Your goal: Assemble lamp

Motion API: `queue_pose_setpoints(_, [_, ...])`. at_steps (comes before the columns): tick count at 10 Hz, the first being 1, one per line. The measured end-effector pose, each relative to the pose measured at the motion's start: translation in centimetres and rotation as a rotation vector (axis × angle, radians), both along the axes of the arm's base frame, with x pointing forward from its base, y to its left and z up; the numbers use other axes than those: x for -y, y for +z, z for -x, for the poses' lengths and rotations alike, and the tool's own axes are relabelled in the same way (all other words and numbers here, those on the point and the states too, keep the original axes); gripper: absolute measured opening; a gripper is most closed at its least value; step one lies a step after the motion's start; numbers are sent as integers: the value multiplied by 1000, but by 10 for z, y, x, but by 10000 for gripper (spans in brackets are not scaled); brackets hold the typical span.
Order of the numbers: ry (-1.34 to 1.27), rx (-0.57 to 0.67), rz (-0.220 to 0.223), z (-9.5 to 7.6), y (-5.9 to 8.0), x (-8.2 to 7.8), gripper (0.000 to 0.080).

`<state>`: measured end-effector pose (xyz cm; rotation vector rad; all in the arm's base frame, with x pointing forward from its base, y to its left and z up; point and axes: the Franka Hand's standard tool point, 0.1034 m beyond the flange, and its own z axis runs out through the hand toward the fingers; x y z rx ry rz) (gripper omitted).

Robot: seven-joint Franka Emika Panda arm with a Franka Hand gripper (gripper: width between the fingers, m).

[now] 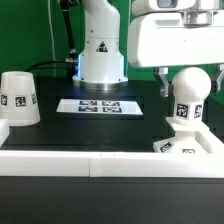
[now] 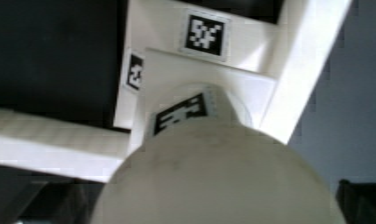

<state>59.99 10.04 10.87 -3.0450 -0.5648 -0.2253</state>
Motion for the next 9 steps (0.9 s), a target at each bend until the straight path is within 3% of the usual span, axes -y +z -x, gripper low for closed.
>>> queue_pose_setpoints(5, [328, 1, 83, -4, 2, -1, 698])
queue_pose_setpoints(9, [432, -16, 104, -10, 4, 6, 676])
